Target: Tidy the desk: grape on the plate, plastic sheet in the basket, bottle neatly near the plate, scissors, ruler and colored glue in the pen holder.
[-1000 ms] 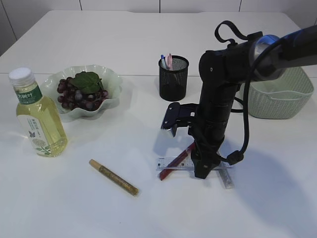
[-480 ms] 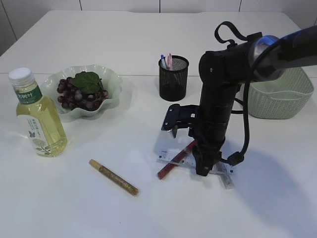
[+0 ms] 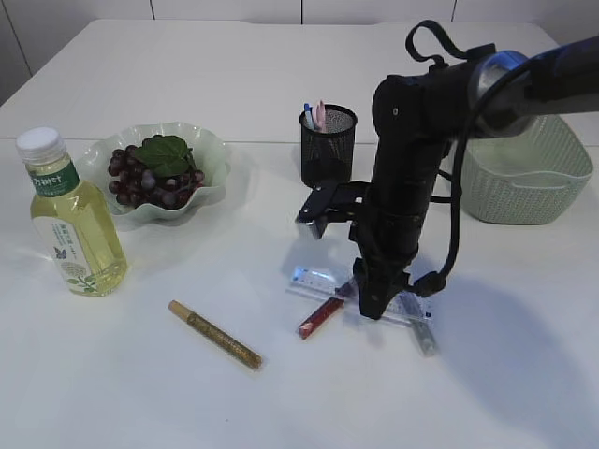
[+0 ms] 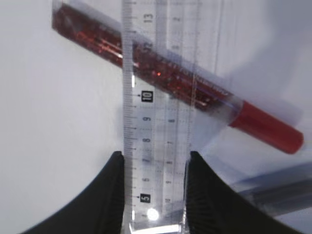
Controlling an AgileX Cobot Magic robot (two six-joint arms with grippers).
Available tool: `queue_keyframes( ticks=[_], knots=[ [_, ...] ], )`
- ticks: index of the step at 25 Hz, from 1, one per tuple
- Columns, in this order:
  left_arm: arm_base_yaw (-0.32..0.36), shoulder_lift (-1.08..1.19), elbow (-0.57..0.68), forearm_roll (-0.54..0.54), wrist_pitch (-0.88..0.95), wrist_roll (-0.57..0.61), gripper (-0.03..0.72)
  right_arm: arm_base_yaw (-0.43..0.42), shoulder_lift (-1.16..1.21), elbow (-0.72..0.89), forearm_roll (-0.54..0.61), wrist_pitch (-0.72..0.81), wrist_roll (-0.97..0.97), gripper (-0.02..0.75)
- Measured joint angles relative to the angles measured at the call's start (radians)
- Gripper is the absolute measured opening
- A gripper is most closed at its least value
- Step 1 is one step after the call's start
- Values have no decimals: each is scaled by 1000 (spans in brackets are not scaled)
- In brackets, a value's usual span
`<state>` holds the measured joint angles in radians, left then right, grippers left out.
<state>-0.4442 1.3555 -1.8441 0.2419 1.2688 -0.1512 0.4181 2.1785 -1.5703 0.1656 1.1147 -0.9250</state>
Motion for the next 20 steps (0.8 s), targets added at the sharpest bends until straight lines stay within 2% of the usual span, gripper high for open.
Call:
queue_keyframes(
  ticks=[13,20],
  knots=[
    [0,0,0,0,0,0,372,0,0,-141,22,89,284,273],
    [0,0,0,0,0,0,372,0,0,-171,27,95,541,273]
  ],
)
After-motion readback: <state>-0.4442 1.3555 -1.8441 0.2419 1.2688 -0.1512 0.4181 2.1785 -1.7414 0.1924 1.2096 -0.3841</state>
